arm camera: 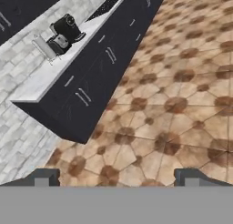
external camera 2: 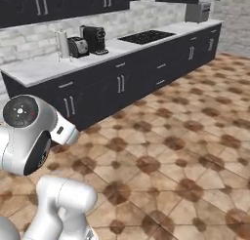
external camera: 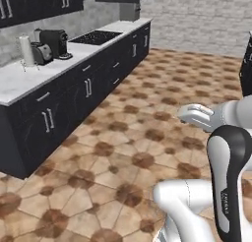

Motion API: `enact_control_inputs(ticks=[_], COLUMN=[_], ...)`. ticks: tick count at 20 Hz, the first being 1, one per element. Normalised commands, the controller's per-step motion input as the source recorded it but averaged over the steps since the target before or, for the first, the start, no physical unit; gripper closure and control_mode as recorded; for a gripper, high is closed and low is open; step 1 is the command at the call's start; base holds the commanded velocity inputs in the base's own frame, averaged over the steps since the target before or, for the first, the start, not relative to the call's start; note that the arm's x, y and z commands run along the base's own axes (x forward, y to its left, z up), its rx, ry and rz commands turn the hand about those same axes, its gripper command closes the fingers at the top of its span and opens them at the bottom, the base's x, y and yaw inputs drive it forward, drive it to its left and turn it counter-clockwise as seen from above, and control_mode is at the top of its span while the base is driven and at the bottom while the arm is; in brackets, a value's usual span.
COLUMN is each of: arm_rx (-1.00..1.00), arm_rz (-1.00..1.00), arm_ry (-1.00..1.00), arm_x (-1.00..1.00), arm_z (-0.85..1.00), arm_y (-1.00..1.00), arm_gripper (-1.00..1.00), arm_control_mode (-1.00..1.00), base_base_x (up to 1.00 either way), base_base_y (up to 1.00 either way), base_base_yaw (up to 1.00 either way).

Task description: Take the smaller bowl and place it next to the appetizer plate on the dining counter , and place the larger bowl next to the plate with cooked food.

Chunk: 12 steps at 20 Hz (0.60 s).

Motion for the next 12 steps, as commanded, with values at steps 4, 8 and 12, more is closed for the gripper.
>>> enact_control_inputs(ticks=[4,8,12], arm_rx=[0.00,0.00,0.00], arm_rz=[0.00,0.00,0.00], arm_ry=[0.00,0.00,0.00], arm_x=[0.00,0.00,0.00], arm_z=[0.00,0.00,0.00], arm_y=[0.00,0.00,0.00], arm_gripper=[-1.00,-1.00,-1.00], arm_control_mode=[1.00,1.00,1.00], base_base_x=[1.00,1.00,1.00], base_base_y=[0.07,0.51,0.60], base_base_yaw=[-0.59,-0.63,-0.65])
